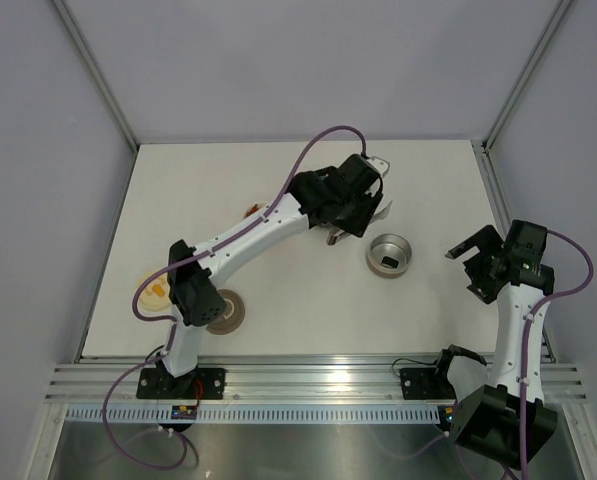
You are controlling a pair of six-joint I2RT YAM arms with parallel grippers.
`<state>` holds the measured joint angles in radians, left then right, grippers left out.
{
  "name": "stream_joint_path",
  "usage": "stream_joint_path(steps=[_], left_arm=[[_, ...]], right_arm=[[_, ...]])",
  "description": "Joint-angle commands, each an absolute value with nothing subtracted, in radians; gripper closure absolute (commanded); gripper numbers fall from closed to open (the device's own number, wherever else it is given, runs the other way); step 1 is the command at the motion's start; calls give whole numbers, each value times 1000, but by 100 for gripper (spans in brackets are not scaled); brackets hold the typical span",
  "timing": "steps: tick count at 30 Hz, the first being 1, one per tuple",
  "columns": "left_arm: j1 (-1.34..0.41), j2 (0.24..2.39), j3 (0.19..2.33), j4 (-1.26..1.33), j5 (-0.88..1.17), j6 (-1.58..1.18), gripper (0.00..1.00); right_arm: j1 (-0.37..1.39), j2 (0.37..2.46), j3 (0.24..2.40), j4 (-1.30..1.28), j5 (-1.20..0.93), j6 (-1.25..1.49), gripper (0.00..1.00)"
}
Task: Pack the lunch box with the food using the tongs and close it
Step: Pick up the fake food from the plate.
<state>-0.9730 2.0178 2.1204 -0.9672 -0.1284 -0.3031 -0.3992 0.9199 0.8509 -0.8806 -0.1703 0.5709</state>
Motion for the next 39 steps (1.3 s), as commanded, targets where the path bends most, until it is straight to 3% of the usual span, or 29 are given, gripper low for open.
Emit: stream_joint_path(steps=[1, 12, 17, 39], left_arm=[[-904, 1997, 2164, -937, -135, -293, 52], [-736, 2040, 2160, -934, -40, -264, 48], [-696, 2083, 2180, -940, 24, -244, 41], [-666, 2240, 2275, -862, 64, -242, 46]], right_arm=[[-400, 905, 888, -874, -207, 548, 0], [-402, 920, 890, -864, -238, 537, 0], [-400, 920, 888, -861, -247, 537, 1], [-400, 907, 870, -864, -252, 532, 0]])
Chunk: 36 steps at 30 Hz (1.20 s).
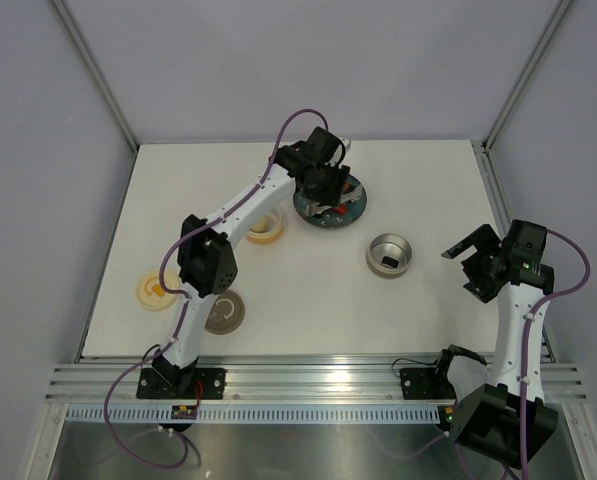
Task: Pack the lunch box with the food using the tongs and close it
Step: Pick up the fake food from the plate.
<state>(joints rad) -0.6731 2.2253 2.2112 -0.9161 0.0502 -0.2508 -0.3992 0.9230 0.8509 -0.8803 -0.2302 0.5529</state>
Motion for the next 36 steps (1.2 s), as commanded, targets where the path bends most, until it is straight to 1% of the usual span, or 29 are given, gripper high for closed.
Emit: stream_joint_path(steps=[1, 11, 14, 18, 20, 21, 26, 28, 29, 30, 33, 34, 36], left_arm=[[-666, 2244, 2279, -867, 66, -241, 46], [-657, 2266, 2278, -864, 71, -232, 48], [-653, 2267, 2275, -859, 74, -233, 51], [-653, 2266, 2275, -857, 80, -233, 61], [-655, 2264, 2275, -859, 83, -233, 70], [-655, 2263, 2275, -859, 83, -232, 73], [-653, 2244, 2273, -870, 83, -229, 75], [-657, 2223, 2269, -871, 83, -230, 80], [-657, 2212, 2267, -871, 83, -230, 92], [-655, 2203, 2266, -874, 87, -236, 100], [-657, 2140, 2232, -874, 117, -256, 100], [-657, 2085, 2208, -867, 120, -262, 100], [-658, 2025, 2117, -828, 130, -275, 100]], right_arm=[[-400, 907, 870, -865, -250, 534, 0], [-400, 919, 873, -862, -252, 534, 1], [-400, 914, 873, -862, -250, 535, 1], [-400, 914, 871, -865, -250, 535, 1], [-400, 913, 874, -867, -247, 537, 0], [-400, 913, 874, -865, -247, 535, 1], [-400, 911, 877, -868, -250, 538, 0], [-400, 911, 877, -868, -249, 537, 1], [-400, 911, 877, -868, -249, 537, 0], [-400, 910, 877, -870, -250, 537, 1], [-400, 908, 879, -870, -252, 535, 0], [-400, 907, 882, -871, -253, 535, 1], [-400, 900, 884, -874, -252, 538, 0]])
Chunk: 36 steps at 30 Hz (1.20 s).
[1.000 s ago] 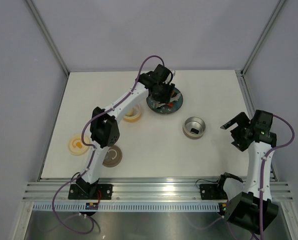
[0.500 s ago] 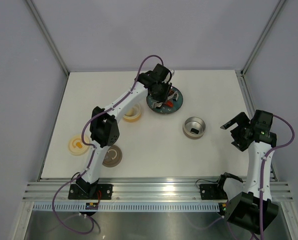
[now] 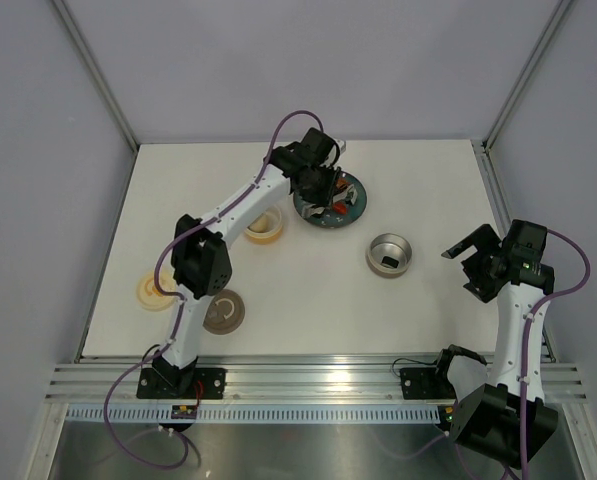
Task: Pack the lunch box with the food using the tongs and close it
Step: Pick up the fake food from the plate, then place the fake food in the packing box.
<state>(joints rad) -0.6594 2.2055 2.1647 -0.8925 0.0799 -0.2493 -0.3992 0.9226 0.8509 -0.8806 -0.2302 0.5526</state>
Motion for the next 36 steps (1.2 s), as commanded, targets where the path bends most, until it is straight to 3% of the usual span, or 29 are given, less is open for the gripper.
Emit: stream_joint_path(steps=[1, 8, 19, 36], left_arm=[[-661, 1998, 2090, -821, 136, -273, 100], [-732, 1849, 1977, -850, 143, -132, 100], [-939, 1865, 1993, -963, 140, 78, 100], [-1026, 1930, 1942, -835, -146, 244, 100]], right_arm=[[-400, 900, 884, -871, -253, 538, 1], [-400, 904, 877, -864, -271, 538, 1], [-400, 881, 879, -871, -284, 537, 1], [-400, 885, 876, -868, -296, 522, 1]])
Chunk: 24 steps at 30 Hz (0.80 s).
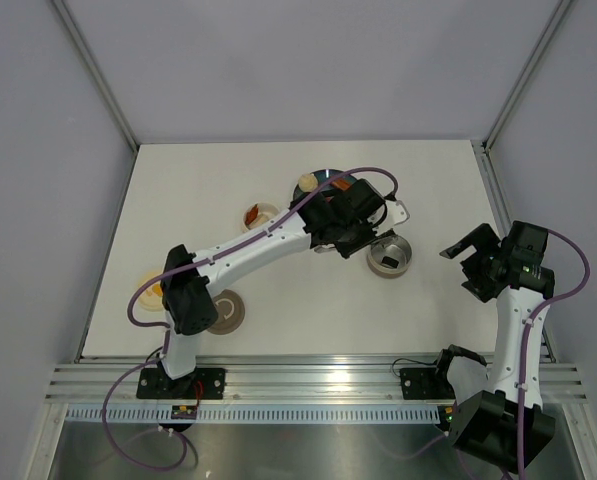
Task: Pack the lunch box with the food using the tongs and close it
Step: Place the fake food in the packing box.
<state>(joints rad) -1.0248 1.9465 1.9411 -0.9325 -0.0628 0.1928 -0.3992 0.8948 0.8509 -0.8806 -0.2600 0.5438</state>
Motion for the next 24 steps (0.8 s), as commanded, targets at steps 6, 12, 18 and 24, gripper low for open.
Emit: stream_joint_path(steps=[6, 12, 18, 24], left_arm=[[-1028, 1951, 1957, -822, -146, 273, 100], [-1028, 1993, 1976, -851, -115, 279, 100], [-1032, 2003, 1970, -856, -95, 273, 100], [-1039, 2040, 1990, -864, -97, 268, 100]], right_arm=[[-400, 896, 870, -859, -296, 523, 1], [-400, 897, 867, -857, -291, 522, 1], [-400, 900, 865, -856, -291, 523, 1], [-400, 899, 867, -857, -290, 523, 0]])
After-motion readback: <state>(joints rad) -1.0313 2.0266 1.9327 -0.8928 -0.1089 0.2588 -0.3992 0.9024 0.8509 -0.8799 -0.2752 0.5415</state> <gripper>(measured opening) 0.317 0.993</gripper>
